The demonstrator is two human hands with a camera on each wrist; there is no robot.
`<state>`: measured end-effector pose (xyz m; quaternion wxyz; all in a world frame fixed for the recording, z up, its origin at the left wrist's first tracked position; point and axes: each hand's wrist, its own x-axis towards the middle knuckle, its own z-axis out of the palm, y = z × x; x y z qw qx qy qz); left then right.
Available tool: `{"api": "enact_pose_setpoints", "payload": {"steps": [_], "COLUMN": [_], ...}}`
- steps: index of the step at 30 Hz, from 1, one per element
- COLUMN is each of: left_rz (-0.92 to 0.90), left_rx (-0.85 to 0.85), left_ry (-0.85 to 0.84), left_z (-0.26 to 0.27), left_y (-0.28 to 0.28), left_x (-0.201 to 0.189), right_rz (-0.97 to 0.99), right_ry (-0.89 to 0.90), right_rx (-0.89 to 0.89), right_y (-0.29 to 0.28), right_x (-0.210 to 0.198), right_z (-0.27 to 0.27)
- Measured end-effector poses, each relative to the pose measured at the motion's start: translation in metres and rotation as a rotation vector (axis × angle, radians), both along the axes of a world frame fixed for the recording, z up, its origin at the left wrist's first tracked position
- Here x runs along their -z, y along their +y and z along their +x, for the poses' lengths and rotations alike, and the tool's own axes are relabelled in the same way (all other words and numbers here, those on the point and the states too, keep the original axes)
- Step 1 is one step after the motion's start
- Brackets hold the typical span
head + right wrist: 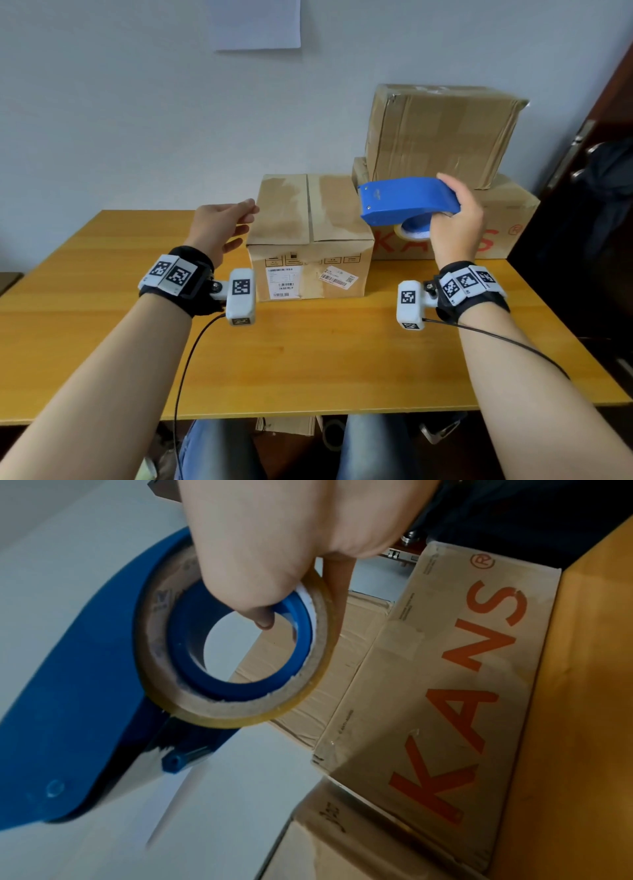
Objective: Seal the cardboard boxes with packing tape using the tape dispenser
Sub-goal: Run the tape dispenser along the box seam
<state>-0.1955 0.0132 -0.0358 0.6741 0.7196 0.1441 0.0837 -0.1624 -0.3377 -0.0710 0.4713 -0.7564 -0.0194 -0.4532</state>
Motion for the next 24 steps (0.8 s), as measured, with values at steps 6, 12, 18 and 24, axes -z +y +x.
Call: {"api": "enact_pose_setpoints", "payload": {"steps": [6,12,18,24], "left_rz": [-0.026,-0.038,-0.006,-0.023], "left_rx": [0.025,0.007,-0.098,-0.094], "left_ry": [0.04,0.047,0.025,0.034], "left_z": [0.001,0.003,0.009,0.009], "left_y": [0.0,0.001,0.015,0.019], "left_x": [0.009,0.014,0.013,0.016], "right_rz": [0.068,0.103,-0.114,-0.197], "right_ry": [-0.028,0.006,0.226,0.184], "right_rx": [-0.051,-0.06,-0.275,-0.311], "right_y": [0.002,0.005,-0.005,-0.005], "right_x": [0.001,-0.001,-0.014,-0.009], "right_z": [-0.005,-0.011,-0.015,-0.011]}}
